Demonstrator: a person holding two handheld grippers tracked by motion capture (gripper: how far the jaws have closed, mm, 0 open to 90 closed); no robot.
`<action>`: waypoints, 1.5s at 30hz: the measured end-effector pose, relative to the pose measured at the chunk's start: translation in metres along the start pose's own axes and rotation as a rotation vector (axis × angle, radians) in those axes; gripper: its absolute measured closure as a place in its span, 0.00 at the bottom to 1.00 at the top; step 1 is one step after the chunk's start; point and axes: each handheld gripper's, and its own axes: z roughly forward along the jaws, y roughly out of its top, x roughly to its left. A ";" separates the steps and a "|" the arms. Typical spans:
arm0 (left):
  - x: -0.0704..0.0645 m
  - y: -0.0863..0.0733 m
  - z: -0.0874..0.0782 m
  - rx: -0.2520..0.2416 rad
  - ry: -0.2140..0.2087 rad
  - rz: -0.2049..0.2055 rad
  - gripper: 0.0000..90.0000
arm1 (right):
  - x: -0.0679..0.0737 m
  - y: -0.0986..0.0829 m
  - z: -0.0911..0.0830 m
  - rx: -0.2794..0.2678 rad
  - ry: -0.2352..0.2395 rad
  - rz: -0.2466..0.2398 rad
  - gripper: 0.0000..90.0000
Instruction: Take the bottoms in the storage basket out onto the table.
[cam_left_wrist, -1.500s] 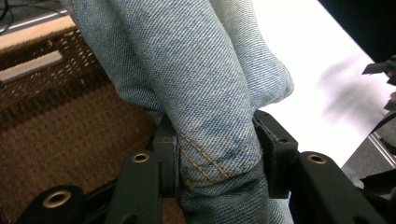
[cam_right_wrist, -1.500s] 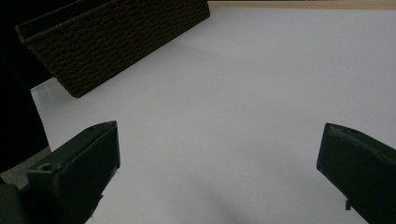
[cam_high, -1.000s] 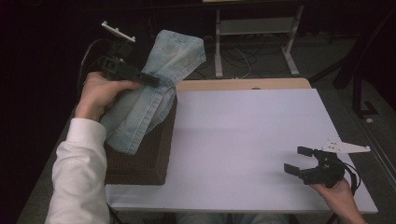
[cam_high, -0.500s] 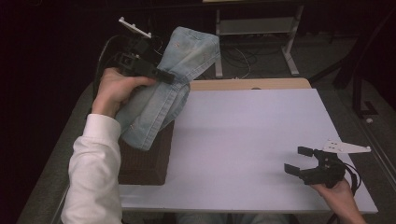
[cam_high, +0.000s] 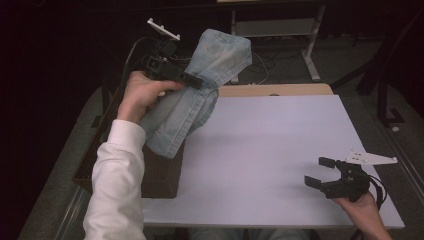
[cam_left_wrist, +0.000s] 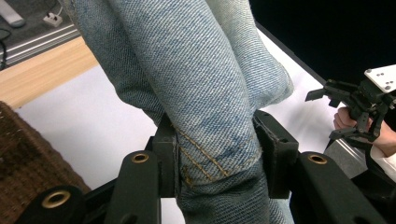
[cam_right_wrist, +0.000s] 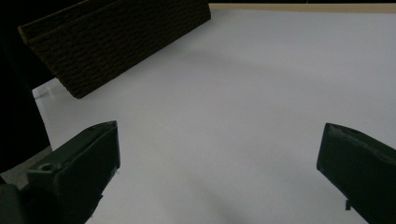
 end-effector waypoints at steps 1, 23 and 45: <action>0.000 0.000 0.000 0.000 0.000 0.000 0.64 | 0.000 0.000 0.000 0.000 0.000 0.000 0.00; -0.008 0.014 0.052 0.019 -0.082 0.012 0.64 | 0.001 -0.001 -0.002 -0.003 0.003 -0.001 0.00; -0.017 0.017 0.117 0.064 -0.177 0.034 0.64 | 0.001 -0.001 -0.004 -0.009 0.004 -0.003 0.00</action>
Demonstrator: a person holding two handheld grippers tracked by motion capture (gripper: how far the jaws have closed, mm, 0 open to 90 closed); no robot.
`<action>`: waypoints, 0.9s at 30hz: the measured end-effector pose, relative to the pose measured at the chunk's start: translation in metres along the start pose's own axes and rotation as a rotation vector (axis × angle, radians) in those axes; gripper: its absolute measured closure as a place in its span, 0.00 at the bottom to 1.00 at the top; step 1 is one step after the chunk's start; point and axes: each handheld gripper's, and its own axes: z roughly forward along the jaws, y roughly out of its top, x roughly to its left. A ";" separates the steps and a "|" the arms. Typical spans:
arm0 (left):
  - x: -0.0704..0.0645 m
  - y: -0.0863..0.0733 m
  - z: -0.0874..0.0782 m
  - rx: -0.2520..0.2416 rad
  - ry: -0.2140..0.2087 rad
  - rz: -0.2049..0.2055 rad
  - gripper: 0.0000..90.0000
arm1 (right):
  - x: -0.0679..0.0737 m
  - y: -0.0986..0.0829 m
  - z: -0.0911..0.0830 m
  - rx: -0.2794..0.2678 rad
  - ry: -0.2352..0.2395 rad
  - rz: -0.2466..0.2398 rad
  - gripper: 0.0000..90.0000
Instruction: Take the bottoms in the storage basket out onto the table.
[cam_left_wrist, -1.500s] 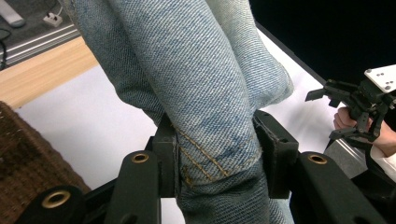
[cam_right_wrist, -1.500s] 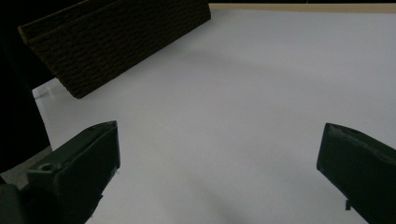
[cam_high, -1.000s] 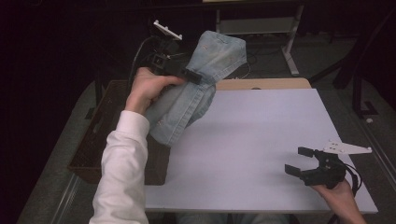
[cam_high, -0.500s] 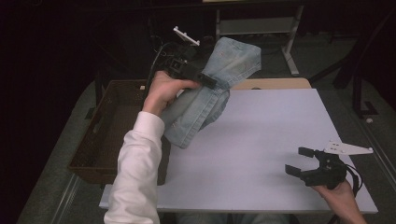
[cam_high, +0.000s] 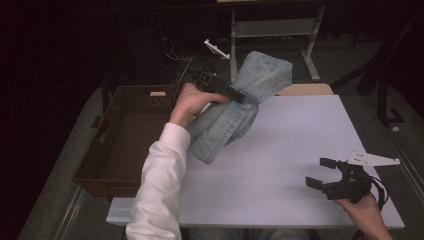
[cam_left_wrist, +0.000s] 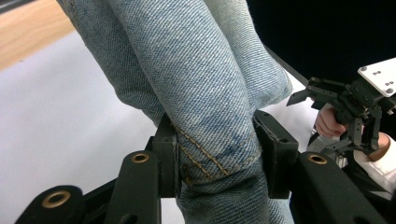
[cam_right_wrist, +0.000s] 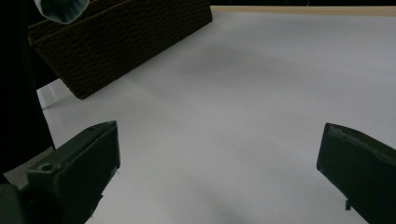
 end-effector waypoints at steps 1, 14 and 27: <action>0.000 0.000 0.006 0.010 -0.004 0.000 0.64 | 0.000 0.000 0.000 0.000 0.000 0.000 0.00; 0.003 -0.003 0.038 0.046 -0.047 -0.002 0.64 | 0.000 0.000 -0.001 -0.001 0.003 0.001 0.00; 0.005 -0.018 0.069 0.090 -0.073 -0.014 0.64 | 0.000 0.000 -0.001 -0.001 0.004 0.000 0.00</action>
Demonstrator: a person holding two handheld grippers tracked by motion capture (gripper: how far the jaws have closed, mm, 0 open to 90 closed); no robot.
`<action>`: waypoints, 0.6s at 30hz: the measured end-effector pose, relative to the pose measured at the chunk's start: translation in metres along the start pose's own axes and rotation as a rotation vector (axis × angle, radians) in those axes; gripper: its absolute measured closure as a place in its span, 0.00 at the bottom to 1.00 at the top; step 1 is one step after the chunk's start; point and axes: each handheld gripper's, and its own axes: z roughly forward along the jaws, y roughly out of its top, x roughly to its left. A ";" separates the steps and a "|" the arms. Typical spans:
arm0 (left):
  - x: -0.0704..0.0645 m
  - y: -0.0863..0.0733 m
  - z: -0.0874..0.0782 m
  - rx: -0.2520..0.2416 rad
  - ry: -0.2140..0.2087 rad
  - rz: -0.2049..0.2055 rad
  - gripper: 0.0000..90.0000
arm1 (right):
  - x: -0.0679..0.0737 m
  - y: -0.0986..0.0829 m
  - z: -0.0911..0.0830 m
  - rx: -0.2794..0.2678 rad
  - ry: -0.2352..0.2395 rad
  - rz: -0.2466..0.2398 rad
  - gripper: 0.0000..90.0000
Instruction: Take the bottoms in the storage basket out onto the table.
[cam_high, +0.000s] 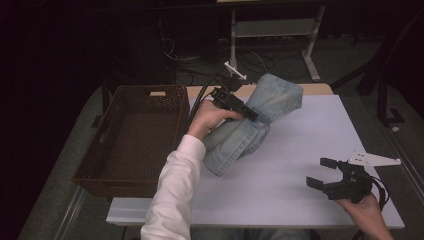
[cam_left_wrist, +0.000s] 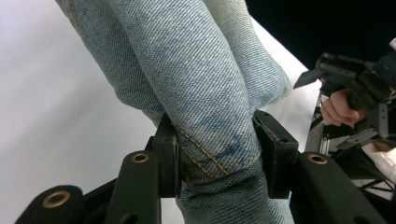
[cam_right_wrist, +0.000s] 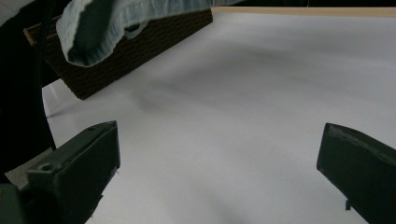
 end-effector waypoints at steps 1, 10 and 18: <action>0.000 -0.001 0.003 0.006 0.000 -0.001 0.64 | 0.000 0.000 0.000 0.001 0.000 0.000 0.00; 0.001 -0.011 0.034 0.033 -0.029 -0.005 0.64 | 0.000 0.000 0.000 0.001 0.000 0.001 0.00; 0.002 -0.018 0.057 0.062 -0.039 -0.005 0.64 | 0.000 0.000 0.000 0.001 0.001 0.001 0.00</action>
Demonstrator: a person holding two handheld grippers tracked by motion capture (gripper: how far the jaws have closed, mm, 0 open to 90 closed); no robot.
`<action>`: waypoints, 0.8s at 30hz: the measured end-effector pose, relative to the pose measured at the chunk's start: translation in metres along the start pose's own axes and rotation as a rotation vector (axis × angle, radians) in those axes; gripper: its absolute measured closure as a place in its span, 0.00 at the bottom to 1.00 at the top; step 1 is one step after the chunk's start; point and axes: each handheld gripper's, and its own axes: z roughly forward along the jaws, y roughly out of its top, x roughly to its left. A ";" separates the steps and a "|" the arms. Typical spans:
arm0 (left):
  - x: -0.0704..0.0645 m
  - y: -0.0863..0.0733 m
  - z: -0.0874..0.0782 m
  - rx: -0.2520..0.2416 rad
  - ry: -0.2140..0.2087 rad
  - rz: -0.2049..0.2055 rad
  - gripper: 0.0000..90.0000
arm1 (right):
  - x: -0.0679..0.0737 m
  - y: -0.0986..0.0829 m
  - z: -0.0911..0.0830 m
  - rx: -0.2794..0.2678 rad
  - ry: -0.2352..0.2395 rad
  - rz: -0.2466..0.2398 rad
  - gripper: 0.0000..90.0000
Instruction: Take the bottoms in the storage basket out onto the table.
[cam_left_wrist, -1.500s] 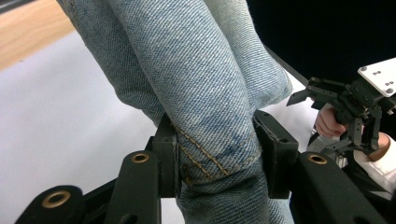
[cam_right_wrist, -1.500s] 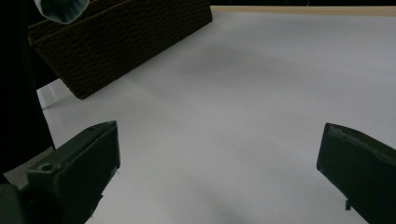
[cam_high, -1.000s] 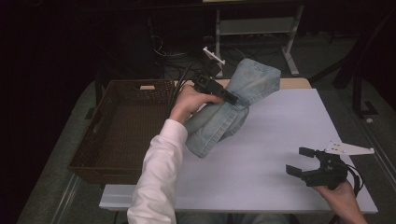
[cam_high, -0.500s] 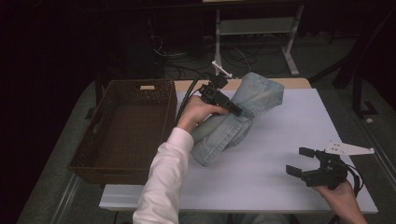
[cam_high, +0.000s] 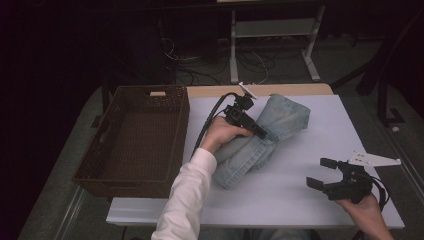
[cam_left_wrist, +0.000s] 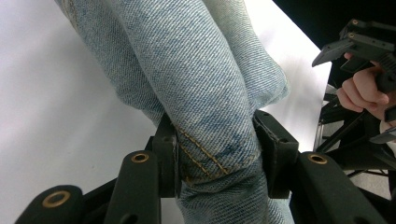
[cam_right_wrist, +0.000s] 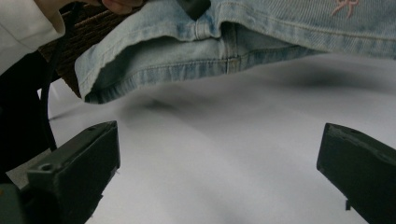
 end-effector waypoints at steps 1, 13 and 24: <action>0.000 -0.001 0.002 0.001 -0.002 -0.001 0.64 | 0.000 0.000 0.000 0.000 0.000 0.000 0.00; 0.003 -0.012 0.022 0.040 -0.002 0.005 0.63 | 0.000 0.000 0.001 0.005 0.001 -0.002 0.00; 0.004 -0.026 0.047 0.072 -0.013 0.003 0.61 | 0.001 0.000 0.001 0.007 0.002 -0.004 0.00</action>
